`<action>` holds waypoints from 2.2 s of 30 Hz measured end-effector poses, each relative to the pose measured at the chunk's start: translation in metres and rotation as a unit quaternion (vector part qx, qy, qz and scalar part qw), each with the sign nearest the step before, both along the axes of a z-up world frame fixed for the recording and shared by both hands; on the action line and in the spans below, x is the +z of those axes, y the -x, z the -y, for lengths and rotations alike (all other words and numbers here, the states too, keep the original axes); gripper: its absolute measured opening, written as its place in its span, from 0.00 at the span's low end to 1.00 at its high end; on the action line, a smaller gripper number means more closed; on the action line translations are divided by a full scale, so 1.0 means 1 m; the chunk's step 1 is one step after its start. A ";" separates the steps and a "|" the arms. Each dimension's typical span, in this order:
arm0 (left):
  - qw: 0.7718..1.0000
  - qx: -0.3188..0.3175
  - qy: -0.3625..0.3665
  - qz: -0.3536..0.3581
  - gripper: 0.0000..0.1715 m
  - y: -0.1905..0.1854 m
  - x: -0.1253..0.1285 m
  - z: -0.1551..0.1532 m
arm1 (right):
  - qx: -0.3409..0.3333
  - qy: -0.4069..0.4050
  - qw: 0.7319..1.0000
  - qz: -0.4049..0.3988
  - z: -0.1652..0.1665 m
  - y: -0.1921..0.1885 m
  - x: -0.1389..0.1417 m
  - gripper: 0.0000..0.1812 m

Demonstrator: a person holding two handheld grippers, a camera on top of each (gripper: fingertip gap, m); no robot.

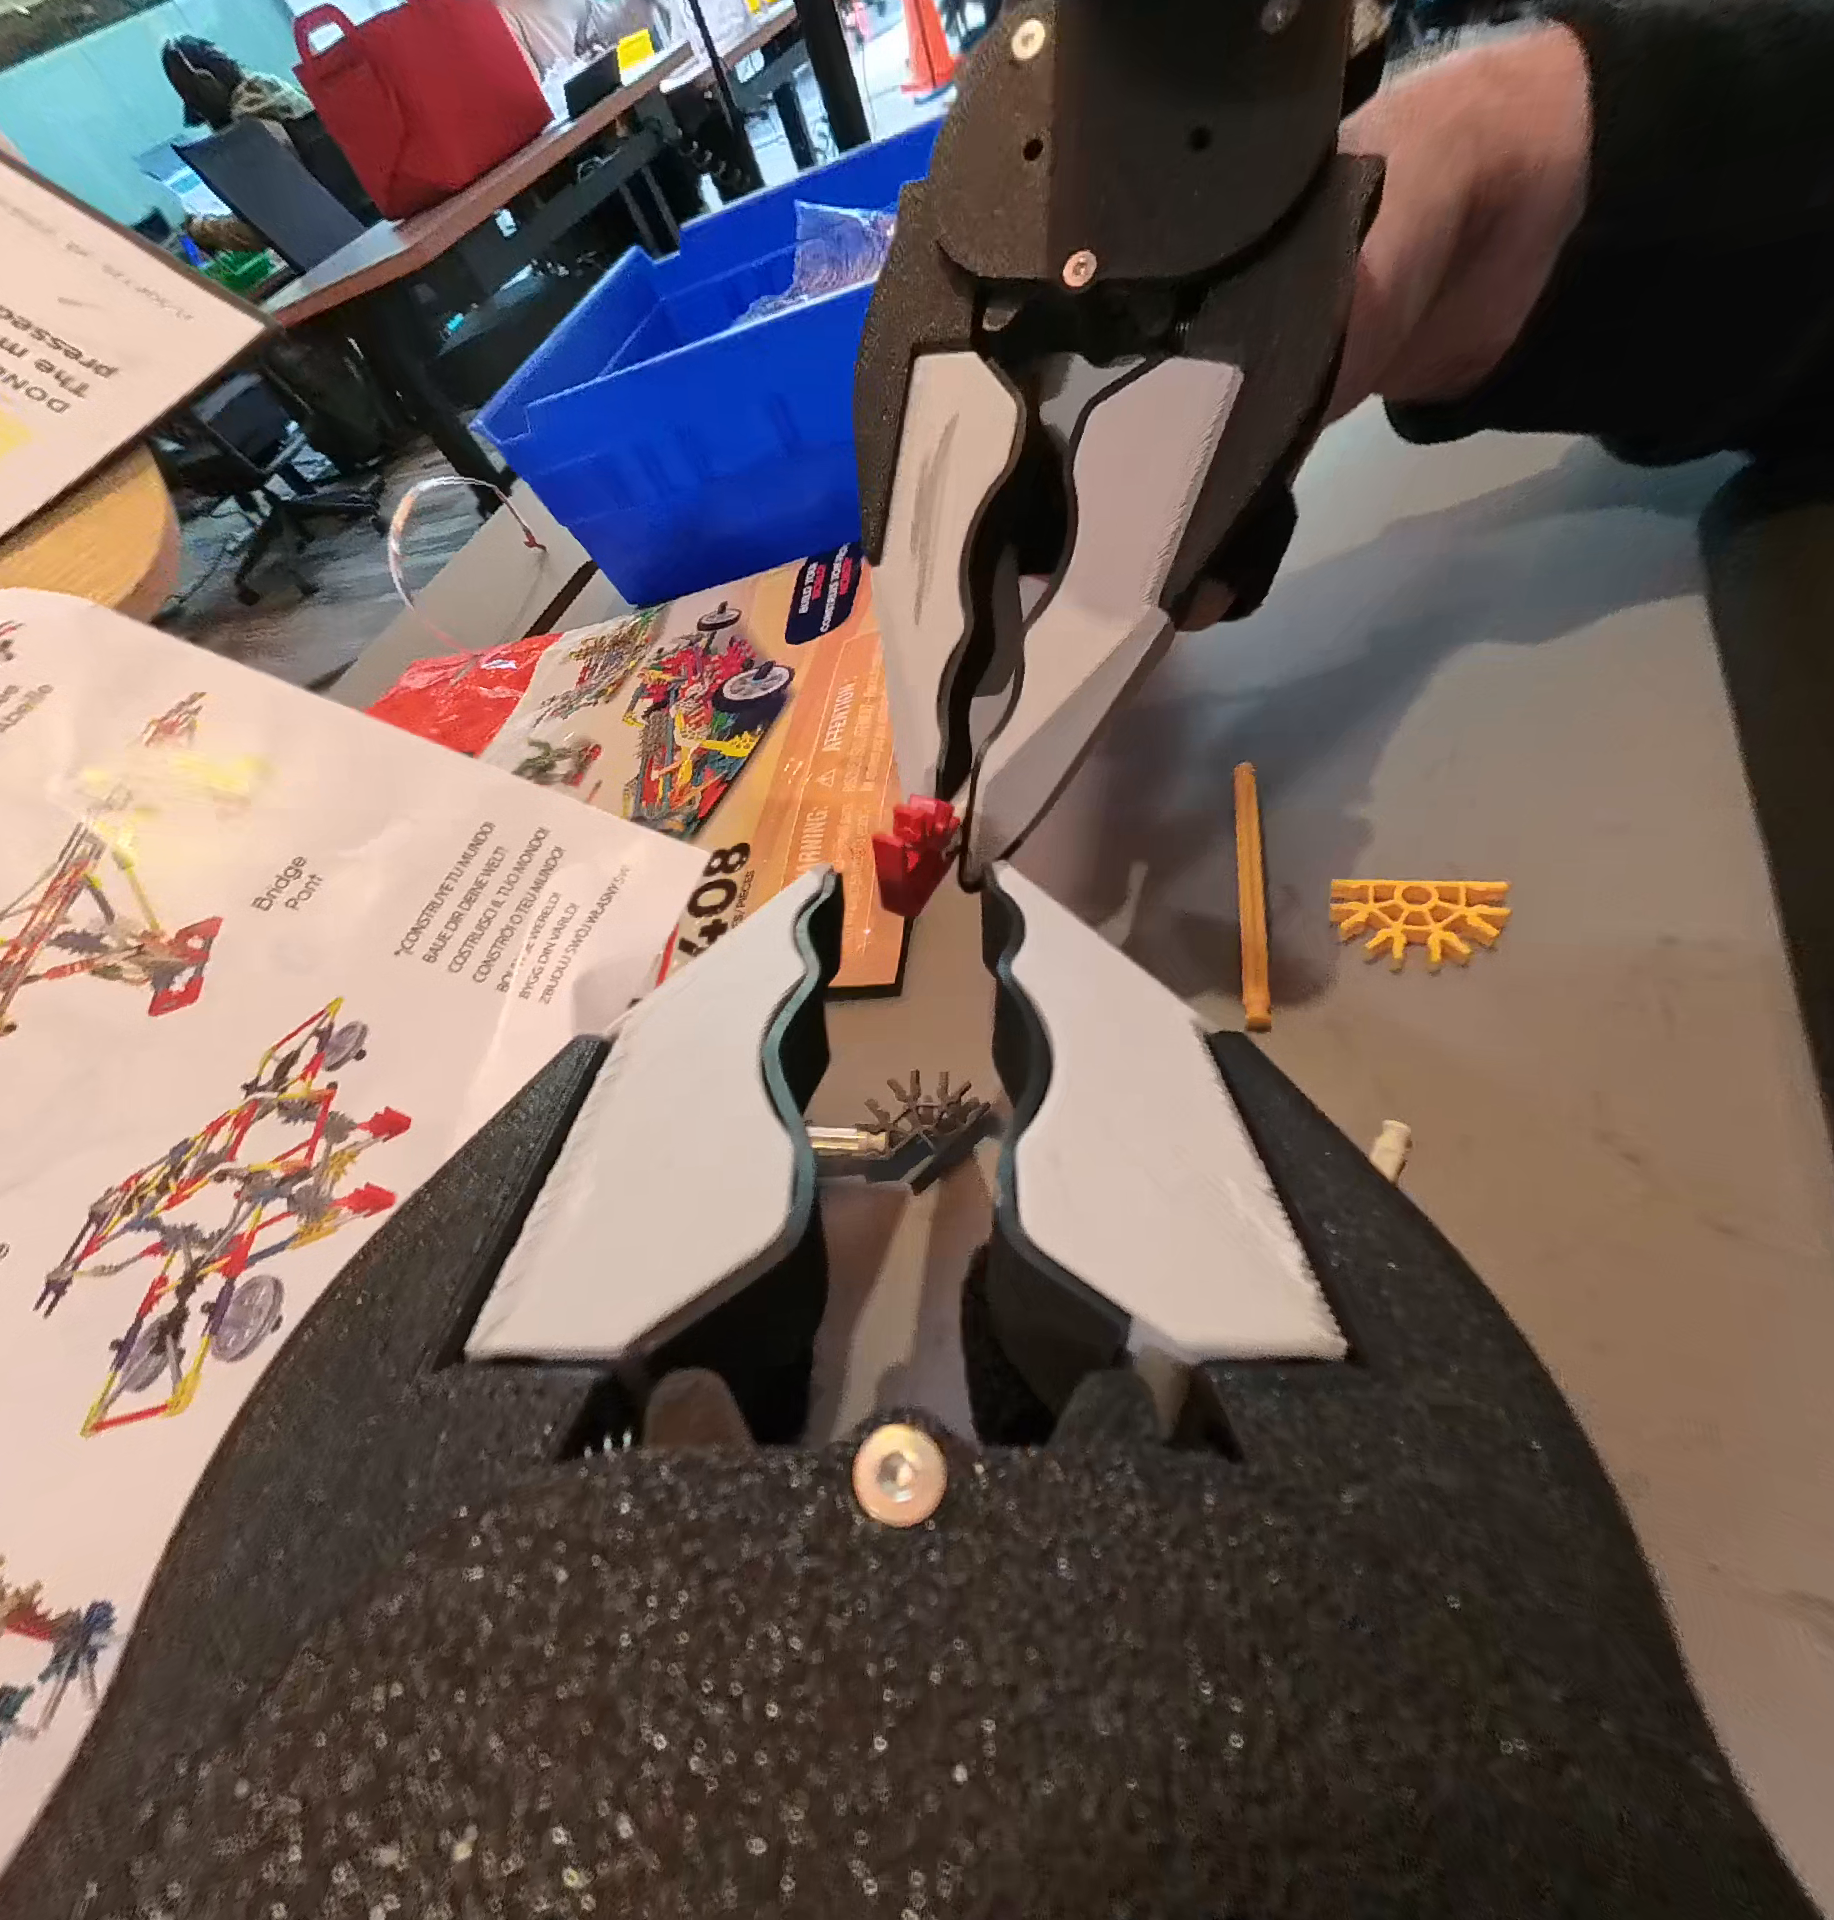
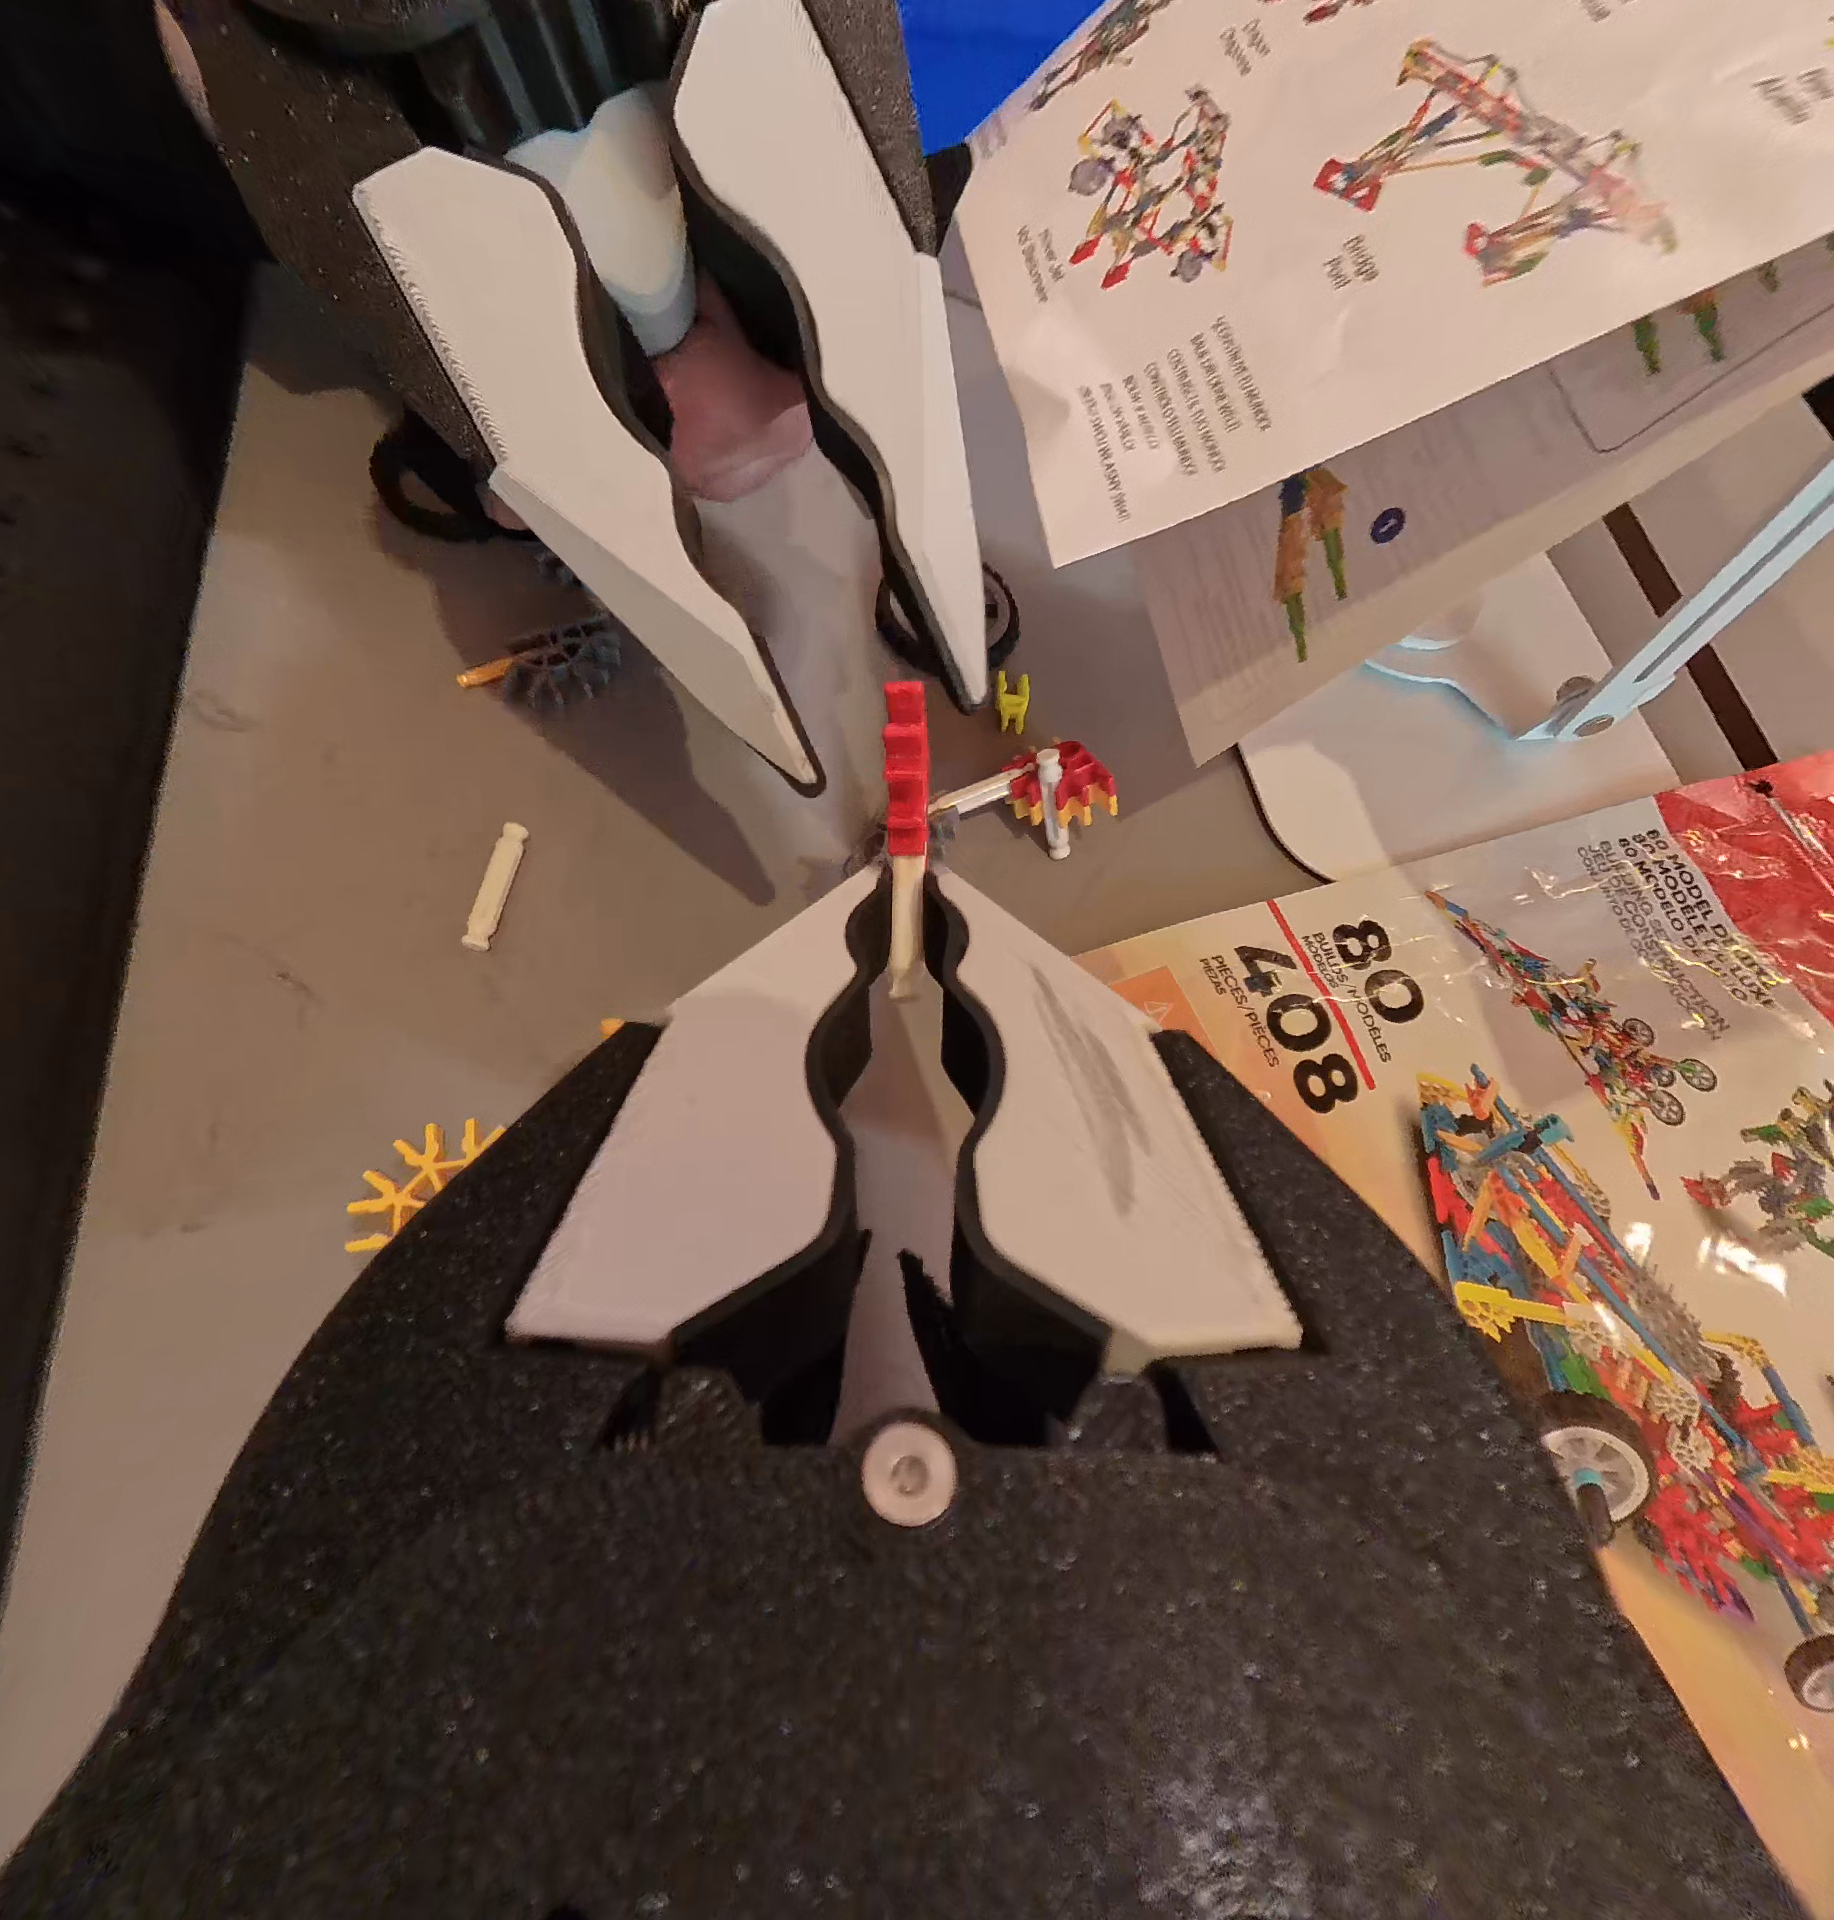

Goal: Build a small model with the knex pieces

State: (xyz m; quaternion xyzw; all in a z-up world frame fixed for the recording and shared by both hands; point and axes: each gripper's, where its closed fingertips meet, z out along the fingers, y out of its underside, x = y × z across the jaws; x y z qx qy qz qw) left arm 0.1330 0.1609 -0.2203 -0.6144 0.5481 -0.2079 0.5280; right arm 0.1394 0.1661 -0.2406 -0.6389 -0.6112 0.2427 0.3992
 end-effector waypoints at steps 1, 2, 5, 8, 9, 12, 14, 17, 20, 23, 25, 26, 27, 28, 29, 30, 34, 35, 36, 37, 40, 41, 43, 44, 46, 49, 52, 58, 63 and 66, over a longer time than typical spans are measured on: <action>1.000 0.001 -0.005 -0.008 0.12 0.000 -0.003 0.000 | 0.003 -0.003 1.000 0.006 0.001 0.001 -0.002 0.02; 1.000 0.000 -0.007 -0.014 0.05 -0.001 -0.004 0.000 | 0.008 -0.006 1.000 0.008 0.003 0.002 -0.003 0.02; 1.000 -0.002 -0.001 -0.018 0.04 0.002 -0.004 0.000 | 0.004 -0.018 1.000 0.004 0.001 0.004 -0.003 0.03; 1.000 0.017 0.000 0.000 0.04 0.011 0.008 -0.008 | -0.030 -0.007 0.999 -0.022 -0.011 -0.001 0.006 0.09; 1.000 0.018 0.007 0.011 0.04 0.013 0.012 -0.009 | -0.036 -0.001 0.999 -0.033 -0.014 -0.004 0.009 0.09; 0.999 0.028 0.020 0.027 0.04 0.019 0.018 -0.014 | -0.051 0.013 0.997 -0.051 -0.020 -0.009 0.015 0.09; 0.999 0.036 0.020 0.025 0.03 0.022 0.018 -0.017 | -0.053 0.012 0.997 -0.055 -0.021 -0.009 0.016 0.09; 0.999 0.035 0.025 0.021 0.03 0.024 0.017 -0.018 | -0.060 0.008 0.997 -0.048 -0.023 -0.010 0.013 0.09; 0.999 0.039 0.021 0.013 0.03 0.028 0.018 -0.019 | -0.071 0.008 0.996 -0.048 -0.028 -0.013 0.013 0.09; 0.999 0.036 0.031 0.011 0.03 0.028 0.016 -0.018 | -0.070 0.003 0.996 -0.061 -0.027 -0.011 0.018 0.09; 0.999 0.029 0.035 -0.004 0.03 0.026 0.009 -0.015 | -0.059 -0.007 0.996 -0.067 -0.024 -0.008 0.022 0.09; 0.999 0.026 0.033 -0.014 0.03 0.025 0.005 -0.014 | -0.052 -0.012 0.996 -0.071 -0.021 -0.006 0.023 0.09; 0.999 0.023 0.031 -0.025 0.03 0.023 0.001 -0.013 | -0.045 -0.017 0.996 -0.072 -0.019 -0.004 0.024 0.09; 0.999 0.019 0.029 -0.037 0.03 0.022 -0.003 -0.011 | -0.037 -0.019 0.997 -0.070 -0.016 -0.001 0.023 0.10; 0.999 0.015 0.025 -0.046 0.03 0.020 -0.007 -0.009 | -0.028 -0.021 0.997 -0.065 -0.012 0.001 0.021 0.10; 0.998 0.011 0.022 -0.054 0.03 0.019 -0.010 -0.008 | -0.020 -0.025 0.998 -0.058 -0.009 0.002 0.019 0.10; 0.998 -0.004 0.019 -0.068 0.03 0.013 -0.016 -0.001 | 0.003 -0.032 0.999 -0.018 -0.001 0.008 0.003 0.10; 0.998 -0.006 0.019 -0.065 0.03 0.012 -0.016 -0.001 | 0.006 -0.032 0.999 -0.005 0.000 0.008 -0.002 0.09; 0.998 -0.010 0.022 -0.063 0.03 0.011 -0.016 0.001 | 0.008 -0.032 0.999 0.004 0.000 0.008 -0.006 0.06; 0.998 -0.016 0.026 -0.061 0.03 0.010 -0.017 0.003 | 0.010 -0.033 0.999 0.011 0.001 0.008 -0.009 0.02; 0.998 -0.011 0.023 -0.058 0.04 0.010 -0.016 0.001 | 0.014 -0.029 0.999 0.015 0.002 0.007 -0.010 0.02; 0.998 -0.011 0.024 -0.056 0.04 0.010 -0.016 0.000 | 0.015 -0.028 0.999 0.014 0.002 0.007 -0.010 0.02; 0.998 -0.004 0.023 -0.056 0.04 0.011 -0.016 -0.002 | 0.012 -0.022 1.000 0.012 0.002 0.006 -0.009 0.01; 0.998 0.003 0.019 -0.060 0.05 0.013 -0.016 -0.005 | 0.009 -0.019 1.000 0.015 0.001 0.005 -0.010 0.00; 0.998 0.005 0.019 -0.063 0.06 0.015 -0.017 -0.006 | 0.004 -0.016 1.000 0.022 -0.001 0.003 -0.013 0.00; 0.998 0.007 0.020 -0.066 0.06 0.017 -0.018 -0.007 | 0.000 -0.010 1.000 0.028 -0.003 0.002 -0.016 0.00; 0.997 0.006 0.024 -0.079 0.06 0.016 -0.024 -0.006 | 0.002 -0.007 1.000 0.029 -0.002 0.002 -0.017 0.00; 0.990 0.016 0.005 -0.137 0.11 0.021 -0.043 -0.010 | -0.010 0.006 0.999 0.044 -0.006 -0.005 -0.023 0.00; 0.987 0.021 0.002 -0.159 0.11 0.022 -0.052 -0.012 | -0.017 0.007 0.998 0.059 -0.009 -0.007 -0.029 0.00; 0.986 0.021 0.004 -0.164 0.12 0.023 -0.056 -0.013 | -0.020 0.006 0.998 0.063 -0.010 -0.009 -0.030 0.00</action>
